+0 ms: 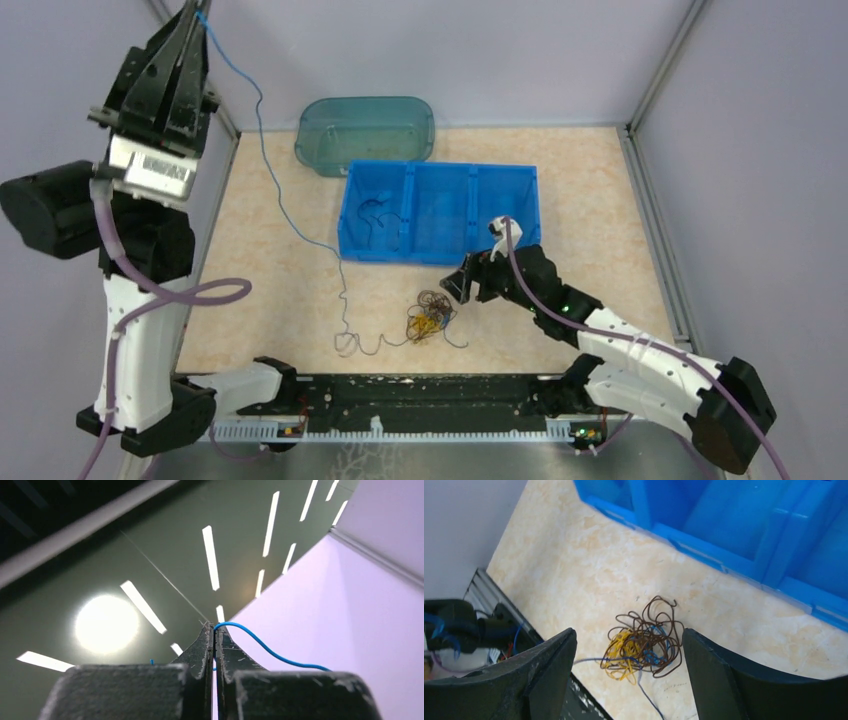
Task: Untangle the cables
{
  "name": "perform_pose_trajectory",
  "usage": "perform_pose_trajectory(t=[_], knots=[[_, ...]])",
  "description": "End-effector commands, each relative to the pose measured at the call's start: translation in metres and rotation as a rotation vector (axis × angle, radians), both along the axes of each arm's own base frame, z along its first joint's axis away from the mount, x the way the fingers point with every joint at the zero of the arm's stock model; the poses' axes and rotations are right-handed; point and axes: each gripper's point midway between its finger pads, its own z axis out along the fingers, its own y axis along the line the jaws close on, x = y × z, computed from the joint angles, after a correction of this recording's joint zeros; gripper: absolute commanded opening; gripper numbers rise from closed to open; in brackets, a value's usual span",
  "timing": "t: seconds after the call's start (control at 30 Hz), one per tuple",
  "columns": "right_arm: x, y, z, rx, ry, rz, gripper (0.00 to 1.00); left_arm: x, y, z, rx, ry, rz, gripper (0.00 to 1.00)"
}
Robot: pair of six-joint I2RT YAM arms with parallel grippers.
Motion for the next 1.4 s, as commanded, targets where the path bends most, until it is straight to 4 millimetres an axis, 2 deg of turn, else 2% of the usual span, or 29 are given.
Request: perform_pose_trajectory(t=[0.0, 0.1, 0.27, 0.33, 0.4, 0.5, 0.53, 0.67, 0.77, 0.9, 1.03, 1.2, 1.27, 1.37], knots=[[-0.017, 0.013, 0.039, -0.053, -0.102, 0.16, 0.78, 0.032, -0.005, -0.008, -0.078, 0.216, -0.117, 0.0], [-0.02, 0.022, 0.068, -0.011, -0.166, 0.211, 0.78, 0.042, -0.01, -0.012, -0.092, 0.294, -0.165, 0.0], [-0.031, 0.059, 0.134, 0.216, -0.307, 0.349, 0.79, 0.047, -0.012, -0.013, -0.112, 0.341, -0.197, 0.0], [-0.036, 0.079, 0.148, 0.256, -0.347, 0.408, 0.8, 0.044, -0.011, -0.01, -0.115, 0.338, -0.203, 0.0], [-0.039, 0.1, 0.153, 0.278, -0.365, 0.46, 0.8, 0.04, -0.011, -0.007, -0.114, 0.333, -0.215, 0.0], [-0.03, 0.131, 0.15, 0.264, -0.388, 0.473, 0.82, 0.034, -0.01, 0.0, -0.118, 0.328, -0.232, 0.0], [-0.023, 0.142, 0.144, 0.251, -0.379, 0.472, 0.82, 0.032, -0.009, 0.001, -0.121, 0.327, -0.236, 0.0], [-0.001, 0.164, 0.137, 0.233, -0.366, 0.425, 0.8, 0.026, -0.008, 0.005, -0.119, 0.318, -0.245, 0.0], [0.007, 0.169, 0.13, 0.229, -0.346, 0.398, 0.77, 0.018, -0.008, 0.007, -0.111, 0.305, -0.256, 0.0], [0.014, 0.164, 0.122, 0.22, -0.338, 0.348, 0.75, 0.008, -0.007, 0.011, -0.106, 0.285, -0.272, 0.0], [0.022, 0.154, 0.094, 0.168, -0.314, 0.281, 0.72, -0.003, -0.003, 0.019, -0.114, 0.262, -0.286, 0.0], [0.017, 0.151, 0.068, 0.144, -0.275, 0.291, 0.7, -0.015, -0.002, 0.024, -0.106, 0.242, -0.305, 0.0], [0.006, 0.157, 0.066, 0.175, -0.263, 0.359, 0.72, -0.017, -0.001, 0.025, -0.107, 0.235, -0.303, 0.0], [-0.023, 0.172, 0.063, 0.241, -0.226, 0.511, 0.73, -0.02, 0.0, 0.027, -0.105, 0.218, -0.292, 0.0]])
